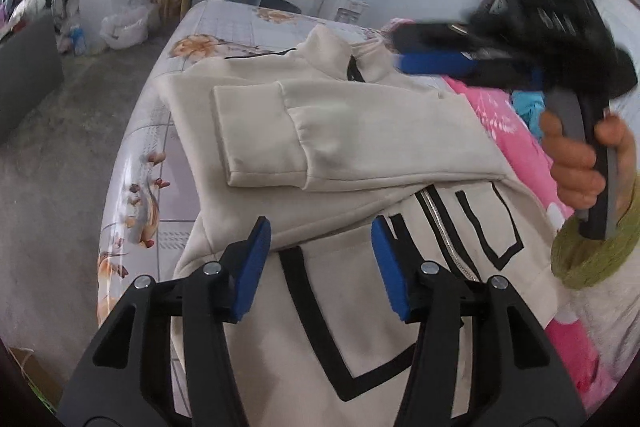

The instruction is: Fold large clothes

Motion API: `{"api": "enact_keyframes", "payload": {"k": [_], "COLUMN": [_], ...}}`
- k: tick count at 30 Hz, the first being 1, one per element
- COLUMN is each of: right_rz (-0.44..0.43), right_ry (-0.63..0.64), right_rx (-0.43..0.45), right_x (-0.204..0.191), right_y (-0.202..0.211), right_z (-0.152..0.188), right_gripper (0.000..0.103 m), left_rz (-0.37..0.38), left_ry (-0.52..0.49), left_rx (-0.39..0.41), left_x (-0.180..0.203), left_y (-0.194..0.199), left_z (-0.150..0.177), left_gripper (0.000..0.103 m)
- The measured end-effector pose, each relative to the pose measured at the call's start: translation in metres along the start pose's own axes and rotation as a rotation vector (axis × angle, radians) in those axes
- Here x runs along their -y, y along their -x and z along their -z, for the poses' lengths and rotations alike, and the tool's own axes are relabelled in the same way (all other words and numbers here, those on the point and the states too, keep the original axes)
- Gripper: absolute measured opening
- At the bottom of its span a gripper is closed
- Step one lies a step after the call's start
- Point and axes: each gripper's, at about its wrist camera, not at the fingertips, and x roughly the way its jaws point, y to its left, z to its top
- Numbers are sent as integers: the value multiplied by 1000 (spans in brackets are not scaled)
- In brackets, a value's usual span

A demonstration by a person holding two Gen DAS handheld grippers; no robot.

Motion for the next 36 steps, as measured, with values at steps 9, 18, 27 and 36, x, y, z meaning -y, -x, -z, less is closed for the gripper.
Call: {"api": "enact_keyframes", "payload": {"k": [9, 18, 27, 36], "right_rz": [326, 538, 509, 576], "right_ry": [-197, -357, -318, -266], "right_rx": [170, 134, 68, 187], "right_x": [146, 266, 281, 287], "right_y": [116, 129, 95, 116], "right_z": [16, 44, 40, 41], "right_gripper": [60, 60, 7, 4], "left_rz": [-155, -343, -386, -326], "left_ry": [139, 113, -20, 44], "left_rx": [-6, -87, -44, -37], "left_x": [-31, -37, -15, -19], "left_y": [-40, -83, -69, -58], "left_z": [-53, -57, -53, -45], "left_gripper": [50, 45, 7, 6]}}
